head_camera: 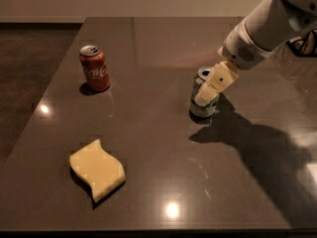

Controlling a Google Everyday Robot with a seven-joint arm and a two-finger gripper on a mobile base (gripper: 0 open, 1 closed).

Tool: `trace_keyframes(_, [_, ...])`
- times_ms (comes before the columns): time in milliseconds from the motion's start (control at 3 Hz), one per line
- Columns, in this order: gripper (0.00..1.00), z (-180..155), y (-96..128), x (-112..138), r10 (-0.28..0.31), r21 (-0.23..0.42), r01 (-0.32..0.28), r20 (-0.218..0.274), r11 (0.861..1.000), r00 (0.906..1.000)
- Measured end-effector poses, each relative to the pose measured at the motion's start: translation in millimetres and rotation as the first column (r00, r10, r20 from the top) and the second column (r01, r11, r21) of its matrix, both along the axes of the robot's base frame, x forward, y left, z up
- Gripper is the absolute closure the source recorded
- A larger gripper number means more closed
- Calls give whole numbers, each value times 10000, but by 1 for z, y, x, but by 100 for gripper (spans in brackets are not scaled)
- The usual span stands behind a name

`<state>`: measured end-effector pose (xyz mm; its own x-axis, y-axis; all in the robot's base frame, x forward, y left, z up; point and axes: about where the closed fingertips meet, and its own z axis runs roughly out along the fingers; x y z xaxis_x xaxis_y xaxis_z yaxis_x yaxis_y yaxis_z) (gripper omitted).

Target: Move 7up can near sponge

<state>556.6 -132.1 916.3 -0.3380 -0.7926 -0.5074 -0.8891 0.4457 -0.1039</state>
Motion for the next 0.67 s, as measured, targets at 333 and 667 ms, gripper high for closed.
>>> trace_keyframes(333, [18,-8,4,0,-15,-61,14,-119,10000,9999])
trace_keyframes(667, [41,-8,2,0,-90,-61,89,-76,9999,9999])
